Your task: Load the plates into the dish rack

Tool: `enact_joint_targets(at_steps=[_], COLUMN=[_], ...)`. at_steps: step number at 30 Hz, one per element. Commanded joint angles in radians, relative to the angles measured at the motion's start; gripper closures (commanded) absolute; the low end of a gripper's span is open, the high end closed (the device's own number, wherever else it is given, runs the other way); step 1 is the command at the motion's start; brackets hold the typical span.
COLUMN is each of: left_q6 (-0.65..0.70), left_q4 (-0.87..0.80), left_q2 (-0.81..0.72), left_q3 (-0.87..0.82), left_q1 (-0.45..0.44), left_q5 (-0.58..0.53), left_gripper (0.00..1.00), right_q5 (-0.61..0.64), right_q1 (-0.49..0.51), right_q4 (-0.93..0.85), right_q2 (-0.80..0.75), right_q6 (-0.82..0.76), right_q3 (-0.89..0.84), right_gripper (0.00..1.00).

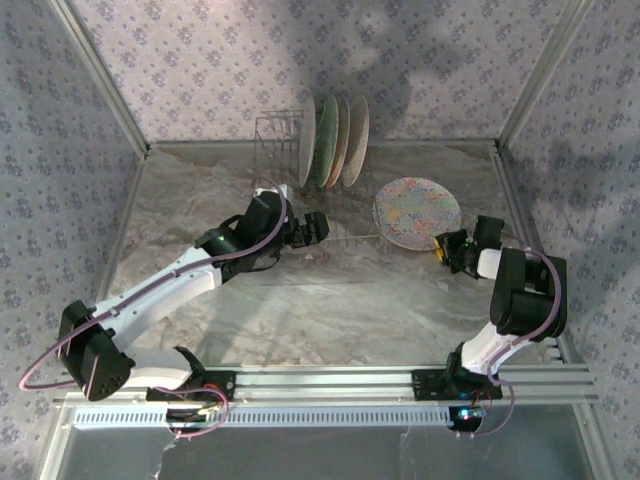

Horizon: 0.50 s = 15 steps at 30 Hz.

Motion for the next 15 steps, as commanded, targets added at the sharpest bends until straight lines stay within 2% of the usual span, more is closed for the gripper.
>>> enact_joint_targets(at_steps=[1,15], left_q6=[-0.007,-0.004], left_q4=[-0.002,-0.006], left_q2=[-0.020,-0.020], left_q3=[0.004,0.011], left_q1=[-0.006,-0.006], left_q5=[-0.016,-0.021], left_gripper=[0.01,0.01], right_q5=[0.030,0.024], right_q1=[-0.017,-0.023], right_q4=[-0.028,0.007], right_q2=[0.020,0.063], right_q6=[-0.002,0.014], right_q3=[-0.013,0.043], right_gripper=[0.70,0.67])
